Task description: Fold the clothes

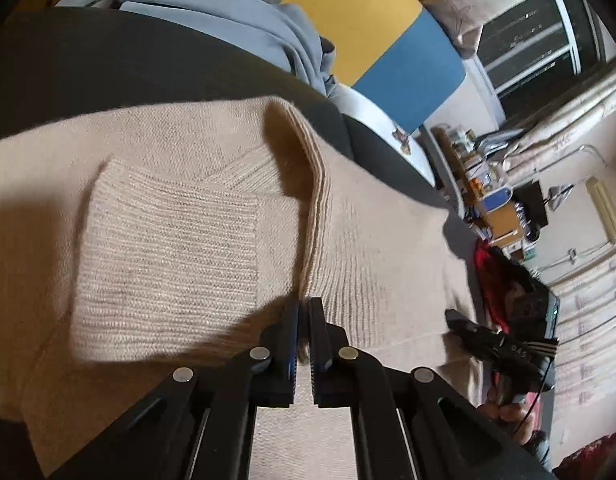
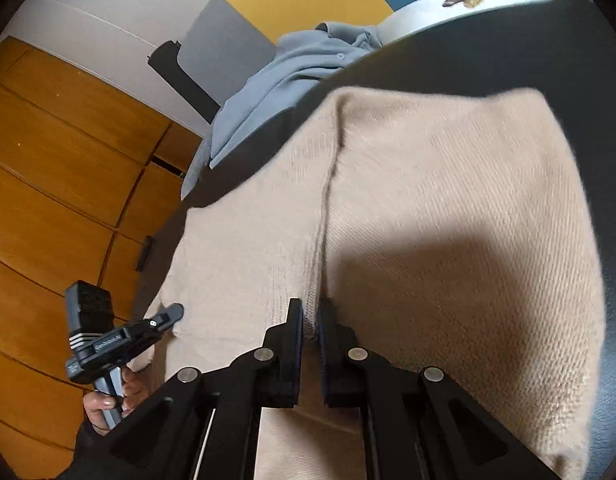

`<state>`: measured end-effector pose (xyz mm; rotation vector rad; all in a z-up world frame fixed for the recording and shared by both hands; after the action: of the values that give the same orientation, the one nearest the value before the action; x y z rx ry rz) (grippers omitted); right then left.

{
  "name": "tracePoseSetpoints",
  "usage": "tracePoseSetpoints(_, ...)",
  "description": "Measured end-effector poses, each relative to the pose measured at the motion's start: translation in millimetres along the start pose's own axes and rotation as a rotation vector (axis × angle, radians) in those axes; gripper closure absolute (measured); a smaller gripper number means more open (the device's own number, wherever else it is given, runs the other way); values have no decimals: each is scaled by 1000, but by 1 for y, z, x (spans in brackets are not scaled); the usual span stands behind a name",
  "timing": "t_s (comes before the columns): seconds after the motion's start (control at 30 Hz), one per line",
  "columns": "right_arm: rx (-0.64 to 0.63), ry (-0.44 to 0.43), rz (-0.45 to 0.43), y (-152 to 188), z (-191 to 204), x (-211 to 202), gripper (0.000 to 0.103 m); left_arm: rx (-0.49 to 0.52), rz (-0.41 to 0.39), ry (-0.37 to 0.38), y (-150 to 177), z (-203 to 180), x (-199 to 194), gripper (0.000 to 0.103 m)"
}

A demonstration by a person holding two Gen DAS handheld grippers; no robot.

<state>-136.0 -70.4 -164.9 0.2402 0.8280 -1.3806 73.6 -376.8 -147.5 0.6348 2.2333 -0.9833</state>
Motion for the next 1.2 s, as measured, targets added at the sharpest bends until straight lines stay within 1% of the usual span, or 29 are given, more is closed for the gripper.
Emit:
tracePoseSetpoints(0.03,-7,3,-9,-1,1,-1,96,1,-1,-14,2,0,1,100)
tracePoseSetpoints(0.07,-30,18,-18,-2,6,-4,94,22,-26,-21,-2,-4,-6,100)
tracePoseSetpoints(0.1,-62,42,-30,-3,12,-7,92,34,-57,-22,-7,-8,-13,97)
tracePoseSetpoints(0.17,-134,80,-66,-6,28,-14,92,42,-84,-16,-22,-15,-14,96)
tracePoseSetpoints(0.23,-200,91,-116,-11,47,-20,92,49,-109,-9,-37,-21,-14,94)
tracePoseSetpoints(0.27,-233,87,-126,-14,59,-18,92,53,-121,-5,-45,-24,-13,94)
tracePoseSetpoints(0.33,-297,82,-143,-22,81,-13,92,53,-112,-12,-57,-30,0,94)
tracePoseSetpoints(0.43,-363,127,-137,-37,101,10,90,71,-69,-28,-68,-33,25,94)
tracePoseSetpoints(0.47,-364,137,-130,-42,103,17,90,78,-63,-49,-73,-32,32,94)
tracePoseSetpoints(0.5,-365,150,-124,-47,104,24,90,85,-57,-74,-77,-32,39,94)
tracePoseSetpoints(0.6,-372,230,-107,-64,99,51,90,102,-66,-111,-76,-20,53,92)
tracePoseSetpoints(0.7,-371,325,-84,-70,72,69,90,118,-75,-147,-74,-8,65,93)
tracePoseSetpoints(0.8,-354,275,-133,-64,54,66,90,129,-85,-173,-73,0,74,93)
tracePoseSetpoints(0.87,-341,257,-145,-63,48,65,90,124,-81,-182,-75,-2,74,93)
tracePoseSetpoints(0.9,-342,257,-145,-63,48,65,90,134,-82,-185,-72,-6,71,93)
tracePoseSetpoints(1.0,-343,258,-143,-64,48,66,90,172,-89,-189,-59,-19,60,86)
tracePoseSetpoints(1.1,-347,263,-142,-64,49,65,90,210,-95,-194,-46,-33,49,85)
tracePoseSetpoints(1.2,-368,287,-147,-60,56,63,89,248,-102,-199,-33,-47,39,84)
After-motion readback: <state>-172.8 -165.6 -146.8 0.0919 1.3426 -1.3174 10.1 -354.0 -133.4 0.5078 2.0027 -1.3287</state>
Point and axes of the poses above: each gripper's, at about its wrist camera, not at the fingertips, and x roughly the way its jaws point, z to its left, y to its underside, the point moved 2 cm from there along x, roughly the way its jaws point, and after that the axes turned 7 degrees about x, right-handed, at the moved point
